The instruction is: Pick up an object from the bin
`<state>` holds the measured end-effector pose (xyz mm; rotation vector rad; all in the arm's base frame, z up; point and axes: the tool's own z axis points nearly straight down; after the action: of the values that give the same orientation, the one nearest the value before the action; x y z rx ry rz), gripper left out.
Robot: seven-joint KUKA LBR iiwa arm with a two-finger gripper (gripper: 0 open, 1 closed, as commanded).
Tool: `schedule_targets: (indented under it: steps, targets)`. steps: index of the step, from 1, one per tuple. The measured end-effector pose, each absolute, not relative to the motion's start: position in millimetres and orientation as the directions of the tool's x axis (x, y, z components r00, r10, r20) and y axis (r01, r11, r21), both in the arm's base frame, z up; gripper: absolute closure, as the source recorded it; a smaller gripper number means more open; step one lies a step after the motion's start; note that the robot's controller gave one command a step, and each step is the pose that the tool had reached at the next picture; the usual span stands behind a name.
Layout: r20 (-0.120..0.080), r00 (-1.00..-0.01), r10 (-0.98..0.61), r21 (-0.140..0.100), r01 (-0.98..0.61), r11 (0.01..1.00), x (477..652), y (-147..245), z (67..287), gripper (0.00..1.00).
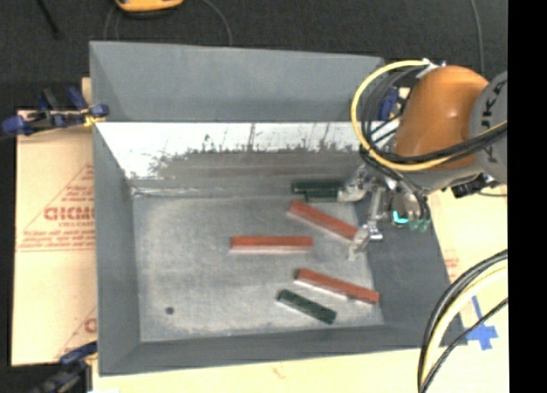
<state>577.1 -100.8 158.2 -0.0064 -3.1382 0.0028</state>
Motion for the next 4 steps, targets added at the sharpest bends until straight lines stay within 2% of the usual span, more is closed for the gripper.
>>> schedule_targets:
  steps: [1,2,3,4]
  targets:
    - [-0.004,-1.0,0.002,-0.003,0.002,1.0,578.9,-101,163,0.0]
    - [-0.026,-0.997,-0.077,-0.003,-0.077,0.997,603.3,-90,87,1.0]
    - [-0.026,-0.997,-0.078,-0.003,-0.078,0.997,603.3,-90,87,1.0]
    - [-0.009,-0.997,-0.081,-0.004,-0.081,0.997,622.3,-113,233,1.0]
